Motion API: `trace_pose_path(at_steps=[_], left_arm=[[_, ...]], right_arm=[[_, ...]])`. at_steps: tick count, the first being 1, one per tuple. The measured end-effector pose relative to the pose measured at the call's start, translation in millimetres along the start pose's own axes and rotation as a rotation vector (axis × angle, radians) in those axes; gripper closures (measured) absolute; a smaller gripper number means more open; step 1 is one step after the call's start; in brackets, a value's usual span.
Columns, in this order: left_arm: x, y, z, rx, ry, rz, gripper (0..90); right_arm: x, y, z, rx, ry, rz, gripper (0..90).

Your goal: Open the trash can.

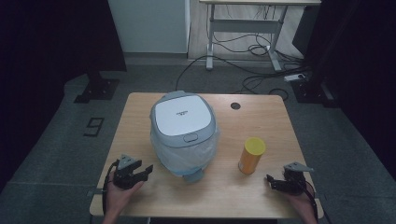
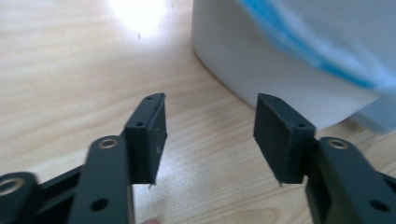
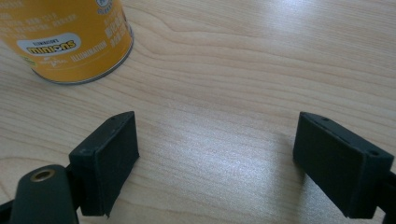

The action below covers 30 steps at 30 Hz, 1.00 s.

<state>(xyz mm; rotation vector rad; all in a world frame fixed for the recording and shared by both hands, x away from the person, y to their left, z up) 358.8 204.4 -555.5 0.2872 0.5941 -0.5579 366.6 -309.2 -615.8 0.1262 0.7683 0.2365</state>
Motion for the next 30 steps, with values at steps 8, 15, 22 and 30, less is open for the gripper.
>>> trace_pose_path(at_steps=[8,15,22,30], left_arm=[[-30.0,-3.1,23.4,0.002,-0.095,-0.03,69.5],[-44.4,-6.7,41.0,0.003,-0.129,-0.096,84.6],[-57.5,-10.4,63.1,0.012,-0.168,-0.141,90.0],[-74.9,-13.6,91.5,0.044,-0.213,-0.148,90.0]], right_arm=[[0.0,0.0,0.0,0.0,0.0,0.0,13.7],[0.0,0.0,0.0,0.0,0.0,0.0,13.8],[-0.1,-0.1,0.0,0.0,0.0,-0.001,13.8],[-0.1,-0.1,0.0,0.001,0.0,-0.001,13.9]])
Point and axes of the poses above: each handheld gripper's, and its own axes: x roughly forward along the jaws, z roughly out of its top, y roughly to its left, the point moved 9 cm from there along x, roughly forward along the jaws, and after that the axes turned 15 degrees about x, right-handed, at the moved point
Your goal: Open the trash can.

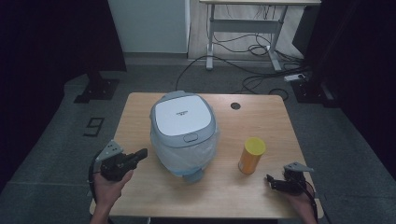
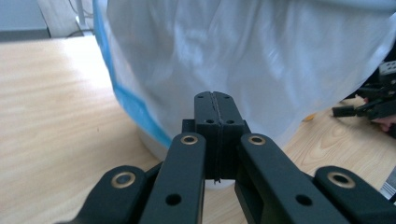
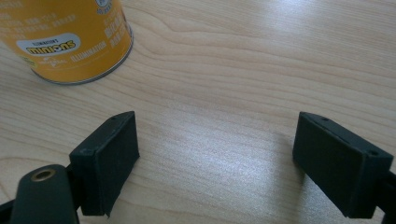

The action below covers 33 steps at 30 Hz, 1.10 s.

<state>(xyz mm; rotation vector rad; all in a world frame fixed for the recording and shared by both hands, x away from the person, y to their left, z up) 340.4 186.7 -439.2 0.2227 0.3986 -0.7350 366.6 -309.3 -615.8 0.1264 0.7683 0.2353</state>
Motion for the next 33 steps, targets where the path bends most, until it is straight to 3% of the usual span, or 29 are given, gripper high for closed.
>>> trace_pose_path(at_steps=[9,33], left_arm=[[-9.1,-7.2,31.4,0.022,-0.042,-0.022,90.0],[-10.1,-23.6,76.9,0.086,-0.064,-0.062,90.0]], right_arm=[[0.0,0.0,0.0,0.0,0.0,0.0,14.0],[0.0,-0.1,0.0,0.001,-0.001,-0.001,14.0]])
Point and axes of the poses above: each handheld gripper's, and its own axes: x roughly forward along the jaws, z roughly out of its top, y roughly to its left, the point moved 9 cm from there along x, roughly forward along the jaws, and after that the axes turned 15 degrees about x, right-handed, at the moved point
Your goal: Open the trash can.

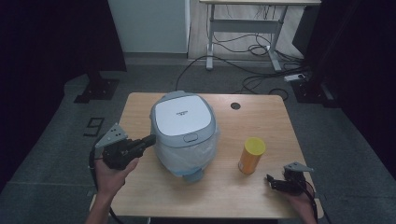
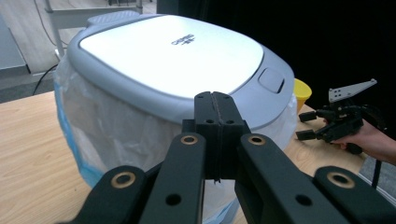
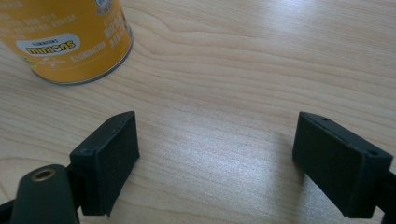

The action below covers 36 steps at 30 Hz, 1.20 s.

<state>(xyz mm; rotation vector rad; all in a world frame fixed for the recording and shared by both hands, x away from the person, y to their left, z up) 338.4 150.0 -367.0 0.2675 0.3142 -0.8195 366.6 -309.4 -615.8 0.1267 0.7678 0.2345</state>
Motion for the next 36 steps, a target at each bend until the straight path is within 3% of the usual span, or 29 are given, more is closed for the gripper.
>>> trace_pose_path(at_steps=[18,36], left_arm=[[23.4,-2.4,13.4,-0.014,0.001,-0.069,90.0],[52.2,-16.1,28.1,0.012,0.014,-0.118,90.0]], right_arm=[[0.0,0.0,0.0,0.0,0.0,0.0,14.0],[0.0,0.0,0.0,0.0,0.0,0.0,14.0]])
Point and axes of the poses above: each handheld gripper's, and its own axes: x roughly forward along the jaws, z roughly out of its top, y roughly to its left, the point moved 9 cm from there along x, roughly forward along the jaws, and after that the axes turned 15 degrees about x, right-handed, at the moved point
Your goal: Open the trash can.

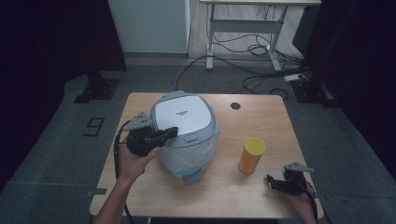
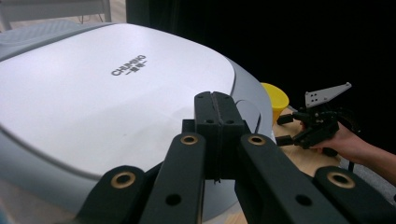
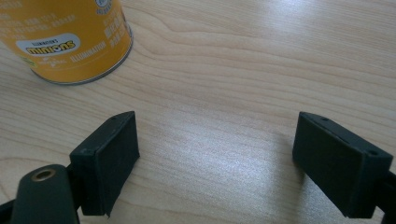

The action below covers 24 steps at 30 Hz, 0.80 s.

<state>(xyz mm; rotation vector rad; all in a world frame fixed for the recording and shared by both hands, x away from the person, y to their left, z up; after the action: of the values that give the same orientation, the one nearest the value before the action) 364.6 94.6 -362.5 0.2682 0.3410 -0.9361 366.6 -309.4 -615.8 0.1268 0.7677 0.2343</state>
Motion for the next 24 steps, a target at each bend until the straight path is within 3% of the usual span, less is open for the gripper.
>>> trace_pose_path(at_steps=[24], left_arm=[[25.9,-21.2,4.4,0.028,0.021,-0.064,90.0]], right_arm=[[0.0,0.0,0.0,0.0,0.0,0.0,14.1]])
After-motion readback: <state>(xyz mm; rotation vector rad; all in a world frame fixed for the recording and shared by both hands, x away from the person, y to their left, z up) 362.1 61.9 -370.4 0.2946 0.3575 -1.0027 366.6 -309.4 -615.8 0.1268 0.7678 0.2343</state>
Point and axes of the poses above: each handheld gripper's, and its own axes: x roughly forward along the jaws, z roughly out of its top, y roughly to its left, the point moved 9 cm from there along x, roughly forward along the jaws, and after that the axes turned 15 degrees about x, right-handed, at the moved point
